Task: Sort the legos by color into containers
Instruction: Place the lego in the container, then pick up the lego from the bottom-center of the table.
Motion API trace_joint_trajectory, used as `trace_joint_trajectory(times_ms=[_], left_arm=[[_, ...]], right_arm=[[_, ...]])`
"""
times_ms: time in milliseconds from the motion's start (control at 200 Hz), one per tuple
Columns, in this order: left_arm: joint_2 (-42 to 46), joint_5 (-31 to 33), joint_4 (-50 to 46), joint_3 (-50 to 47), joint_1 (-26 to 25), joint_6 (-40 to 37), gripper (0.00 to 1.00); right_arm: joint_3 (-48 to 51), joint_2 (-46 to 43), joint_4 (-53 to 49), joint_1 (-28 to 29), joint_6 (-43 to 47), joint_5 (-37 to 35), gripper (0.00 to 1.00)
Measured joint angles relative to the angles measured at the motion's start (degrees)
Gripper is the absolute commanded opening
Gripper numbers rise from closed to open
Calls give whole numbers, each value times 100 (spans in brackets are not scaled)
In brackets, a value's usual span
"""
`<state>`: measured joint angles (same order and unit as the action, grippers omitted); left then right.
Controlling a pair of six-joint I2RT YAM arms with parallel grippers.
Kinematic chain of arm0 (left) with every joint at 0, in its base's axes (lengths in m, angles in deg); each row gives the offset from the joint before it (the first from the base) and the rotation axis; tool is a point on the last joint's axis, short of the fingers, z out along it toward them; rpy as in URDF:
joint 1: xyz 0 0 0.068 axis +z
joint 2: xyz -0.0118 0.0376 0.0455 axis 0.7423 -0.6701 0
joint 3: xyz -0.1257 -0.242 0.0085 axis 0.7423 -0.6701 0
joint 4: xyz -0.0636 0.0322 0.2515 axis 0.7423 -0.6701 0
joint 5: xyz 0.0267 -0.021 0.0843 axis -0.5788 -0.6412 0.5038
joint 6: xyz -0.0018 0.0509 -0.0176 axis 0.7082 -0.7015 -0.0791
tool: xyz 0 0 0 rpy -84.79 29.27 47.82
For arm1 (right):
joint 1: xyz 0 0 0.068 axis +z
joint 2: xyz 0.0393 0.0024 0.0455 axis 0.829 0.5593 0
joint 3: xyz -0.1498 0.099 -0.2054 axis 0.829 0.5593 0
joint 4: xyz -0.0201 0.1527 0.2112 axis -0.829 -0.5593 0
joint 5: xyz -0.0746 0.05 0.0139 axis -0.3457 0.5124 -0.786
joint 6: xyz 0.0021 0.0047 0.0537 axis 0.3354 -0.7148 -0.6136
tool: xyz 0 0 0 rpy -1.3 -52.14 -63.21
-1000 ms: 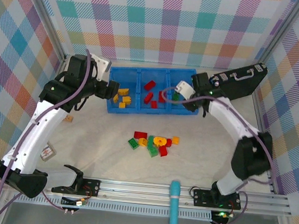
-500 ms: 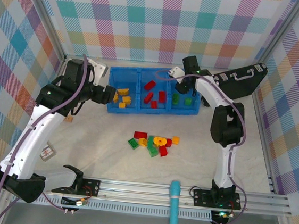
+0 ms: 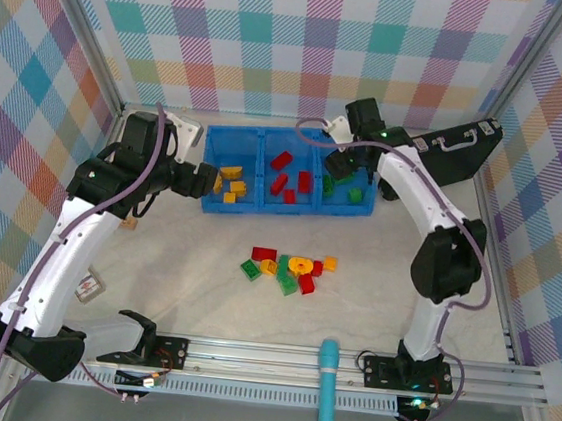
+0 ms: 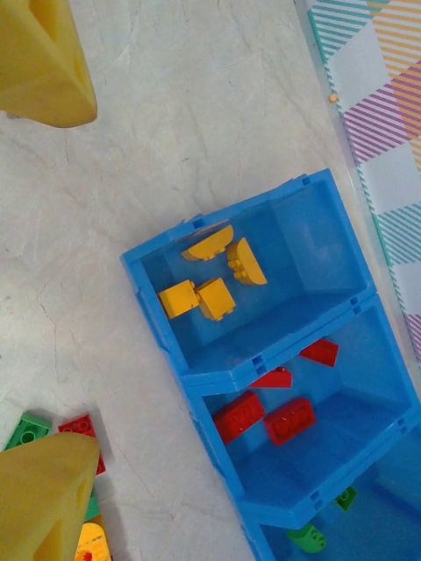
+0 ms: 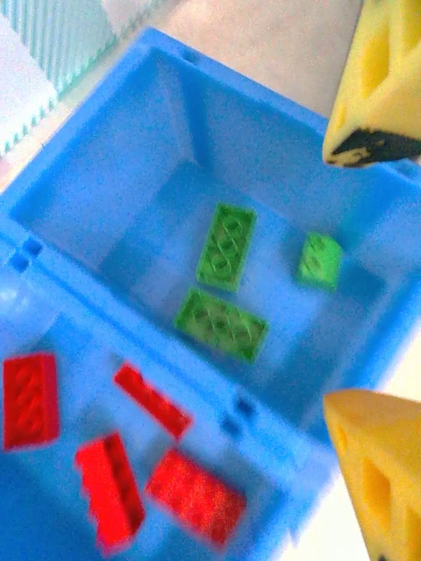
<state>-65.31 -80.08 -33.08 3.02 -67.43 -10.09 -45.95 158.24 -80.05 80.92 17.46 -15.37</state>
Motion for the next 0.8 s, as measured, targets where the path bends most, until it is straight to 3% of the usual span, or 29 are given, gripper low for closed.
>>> trace_joint_trajectory(times_ms=[105,230,360,565,795], left_arm=[[15,-48,17,-11,22,-66,90],[61,-116,50,-50,28,-85,90],[138,-205,133,-142,33,-85,91],[310,-299,192,-293,33,-79,91],[514,-378,291,-448,33,-15,92]], right_arm=[[304,-525,-435,323,-916,446,76],[1698,-1373,-470,1003,-2098,695,64],[2806,-1779,-369,1784,-3460,782,63],[3335,-1746,-236,2739,-5010,667,62],[3366,-1193,28,3320,-5554,496,62]])
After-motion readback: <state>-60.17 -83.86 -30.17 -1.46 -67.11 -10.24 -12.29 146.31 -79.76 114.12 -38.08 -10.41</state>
